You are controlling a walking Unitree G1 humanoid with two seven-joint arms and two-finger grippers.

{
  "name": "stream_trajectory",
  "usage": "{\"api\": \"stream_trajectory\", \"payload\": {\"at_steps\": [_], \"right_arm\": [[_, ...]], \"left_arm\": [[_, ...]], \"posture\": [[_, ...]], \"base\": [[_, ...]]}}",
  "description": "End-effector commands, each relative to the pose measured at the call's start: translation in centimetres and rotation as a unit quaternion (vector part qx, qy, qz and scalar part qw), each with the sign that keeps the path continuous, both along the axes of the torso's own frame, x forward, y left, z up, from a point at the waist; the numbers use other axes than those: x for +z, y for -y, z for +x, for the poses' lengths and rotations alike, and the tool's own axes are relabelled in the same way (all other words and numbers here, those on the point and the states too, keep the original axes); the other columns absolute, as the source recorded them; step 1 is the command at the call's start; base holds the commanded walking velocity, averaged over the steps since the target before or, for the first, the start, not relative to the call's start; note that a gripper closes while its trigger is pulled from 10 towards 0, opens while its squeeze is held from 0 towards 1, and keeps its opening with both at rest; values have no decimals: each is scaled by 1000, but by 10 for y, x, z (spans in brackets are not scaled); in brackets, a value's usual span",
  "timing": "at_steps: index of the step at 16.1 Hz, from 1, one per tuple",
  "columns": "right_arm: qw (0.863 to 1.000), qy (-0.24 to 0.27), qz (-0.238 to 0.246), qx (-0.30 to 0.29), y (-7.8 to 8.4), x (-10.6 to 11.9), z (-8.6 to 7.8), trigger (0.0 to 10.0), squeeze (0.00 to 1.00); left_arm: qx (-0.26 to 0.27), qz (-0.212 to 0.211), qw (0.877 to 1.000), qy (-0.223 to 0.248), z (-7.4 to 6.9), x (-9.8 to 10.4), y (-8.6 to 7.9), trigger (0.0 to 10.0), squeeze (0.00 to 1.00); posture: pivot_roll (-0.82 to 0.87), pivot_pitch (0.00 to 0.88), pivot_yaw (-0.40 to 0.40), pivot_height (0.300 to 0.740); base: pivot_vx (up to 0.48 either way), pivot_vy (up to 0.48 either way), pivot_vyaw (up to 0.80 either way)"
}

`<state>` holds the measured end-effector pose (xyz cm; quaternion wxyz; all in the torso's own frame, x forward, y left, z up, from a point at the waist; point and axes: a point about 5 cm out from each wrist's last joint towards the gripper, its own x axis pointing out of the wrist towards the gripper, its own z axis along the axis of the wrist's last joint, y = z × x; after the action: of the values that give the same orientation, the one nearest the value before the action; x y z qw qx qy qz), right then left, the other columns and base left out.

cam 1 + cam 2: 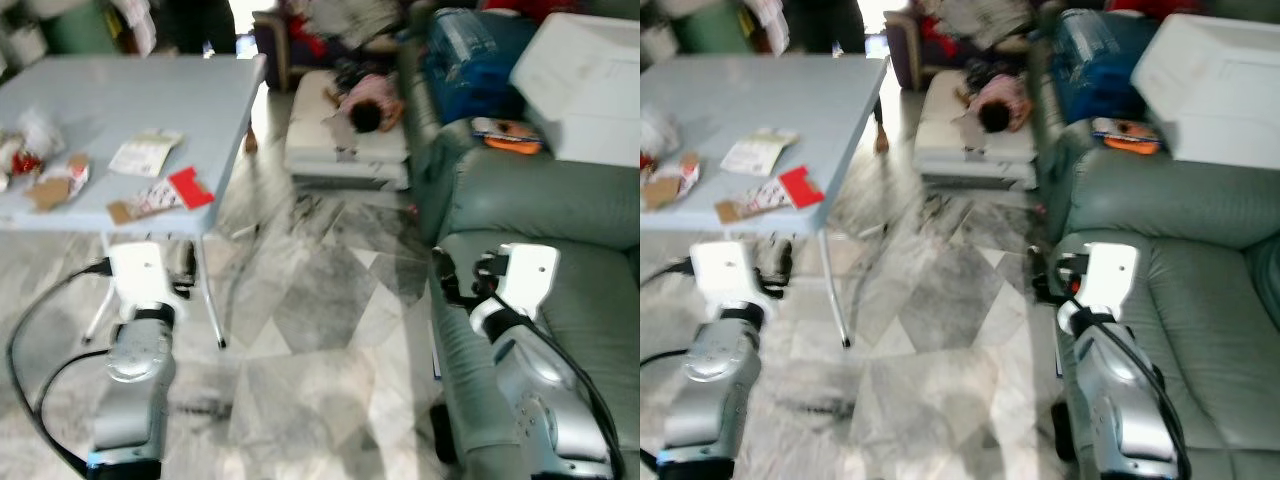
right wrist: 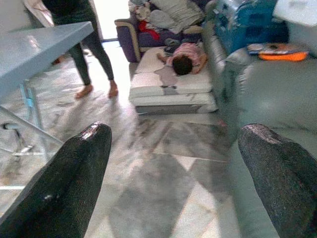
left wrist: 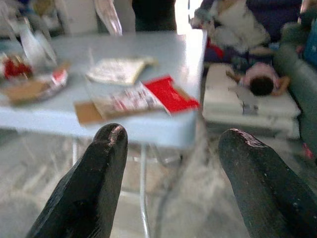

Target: Picking trash to rubbish bin

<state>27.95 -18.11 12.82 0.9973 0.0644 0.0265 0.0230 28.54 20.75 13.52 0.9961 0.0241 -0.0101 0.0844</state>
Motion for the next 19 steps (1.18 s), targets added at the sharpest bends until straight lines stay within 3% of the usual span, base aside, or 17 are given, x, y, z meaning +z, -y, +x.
{"api": "stream_trajectory", "payload": {"at_steps": [1,15,19], "right_arm": [[1000,6,-20,-18,5,3,0,10000,0],[1000,14,-20,-3,1,7,0,10000,0],[999,24,-37,6,0,11,1,10000,0]], "left_arm": [[-8,-4,1000,0,1,1,6,10000,0],[-7,-10,1000,1,3,4,9,10000,0],[-10,-8,1000,18,4,9,11,10000,0]], "posture": [[-47,42,-16,740],[-47,46,-18,740],[-51,47,-21,740]], "base": [[0,480,0],[0,480,0],[0,189,0]]}}
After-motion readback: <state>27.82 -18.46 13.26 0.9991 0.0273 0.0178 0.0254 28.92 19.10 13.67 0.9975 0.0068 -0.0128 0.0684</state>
